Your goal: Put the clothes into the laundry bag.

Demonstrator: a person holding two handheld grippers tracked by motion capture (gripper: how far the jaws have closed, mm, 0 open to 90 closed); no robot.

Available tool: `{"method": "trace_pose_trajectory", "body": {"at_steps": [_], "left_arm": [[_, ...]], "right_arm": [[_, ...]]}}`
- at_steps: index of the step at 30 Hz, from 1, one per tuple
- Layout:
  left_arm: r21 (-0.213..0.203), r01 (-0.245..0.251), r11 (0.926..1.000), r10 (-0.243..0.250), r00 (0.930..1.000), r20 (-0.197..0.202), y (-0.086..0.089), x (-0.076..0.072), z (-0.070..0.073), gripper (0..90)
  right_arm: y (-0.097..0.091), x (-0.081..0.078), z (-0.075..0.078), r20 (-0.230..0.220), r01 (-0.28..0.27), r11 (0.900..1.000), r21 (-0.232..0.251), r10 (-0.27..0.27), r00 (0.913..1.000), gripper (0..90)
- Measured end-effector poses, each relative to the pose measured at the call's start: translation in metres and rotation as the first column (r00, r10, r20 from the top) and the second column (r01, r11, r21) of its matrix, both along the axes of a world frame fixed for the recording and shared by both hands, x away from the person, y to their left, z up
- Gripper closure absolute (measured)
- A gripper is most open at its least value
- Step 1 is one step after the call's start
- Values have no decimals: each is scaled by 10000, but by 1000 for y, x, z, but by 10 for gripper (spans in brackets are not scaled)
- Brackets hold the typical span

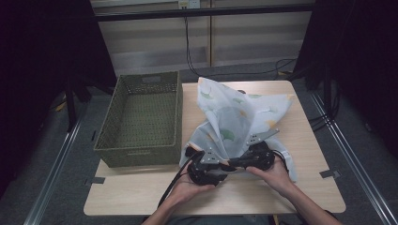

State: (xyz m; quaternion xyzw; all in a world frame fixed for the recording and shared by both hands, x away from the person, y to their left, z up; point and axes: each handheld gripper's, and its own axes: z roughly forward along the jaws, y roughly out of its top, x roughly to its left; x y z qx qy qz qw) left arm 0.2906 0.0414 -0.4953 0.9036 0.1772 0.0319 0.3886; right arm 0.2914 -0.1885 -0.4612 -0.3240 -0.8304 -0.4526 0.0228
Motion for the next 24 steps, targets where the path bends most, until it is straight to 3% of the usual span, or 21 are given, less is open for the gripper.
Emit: {"method": "trace_pose_trajectory", "body": {"at_steps": [2, 4, 7, 9, 10, 11, 13, 14, 17, 19, 22, 24], "left_arm": [[205, 179, 9996, -180, 9998, 44, 4, 0, -3, 461], [378, -191, 9991, 174, 9988, 454, 4, 0, -5, 439], [364, -330, 9988, 311, 9982, 510, 3, 2, -5, 449], [101, -345, 9994, 338, 9971, 683, 1, 2, -6, 556], [191, -193, 9996, 177, 9965, 823, 0, 1, -6, 689], [7, -88, 10000, 87, 9965, 826, -1, 0, -7, 790], [138, -227, 9996, 216, 9968, 768, -3, 0, -6, 900], [299, -178, 9994, 154, 9968, 779, -3, 1, -5, 900], [58, -231, 9997, 227, 9977, 631, -4, -1, -6, 900], [79, 166, 9998, -170, 9985, 522, -4, -3, -5, 900], [222, 726, 9971, -738, 9954, 610, -5, -9, -3, 900], [10, 781, 9969, -781, 9956, 525, -4, -11, -2, 900]], "right_arm": [[0, 0, 0, 52, -12, 10000, -18, 12, 10000, 900], [1, 1, 1, 66, 28, 10000, -24, -28, 10000, 900], [2, 1, 1, 95, -5, 10000, -27, 6, 10000, 900], [3, 1, 1, 126, -17, 10000, -9, 17, 9999, 900], [3, 1, 1, 116, -28, 10000, 14, 28, 9999, 900], [3, 0, 1, 98, -9, 10000, 12, 9, 10000, 900], [4, 0, 1, 100, -42, 10000, 24, 42, 9999, 900], [4, 0, 1, 139, -78, 10000, 18, 78, 9999, 900], [6, -1, 0, 139, -217, 9998, 29, 217, 9997, 900], [7, 0, -3, 107, -262, 9996, -123, 263, 9996, 900], [8, 7, -13, -23, -188, 9968, -772, 187, 9998, 900], [7, 12, -18, -154, -88, 9948, -1015, 73, 9999, 900]]}}
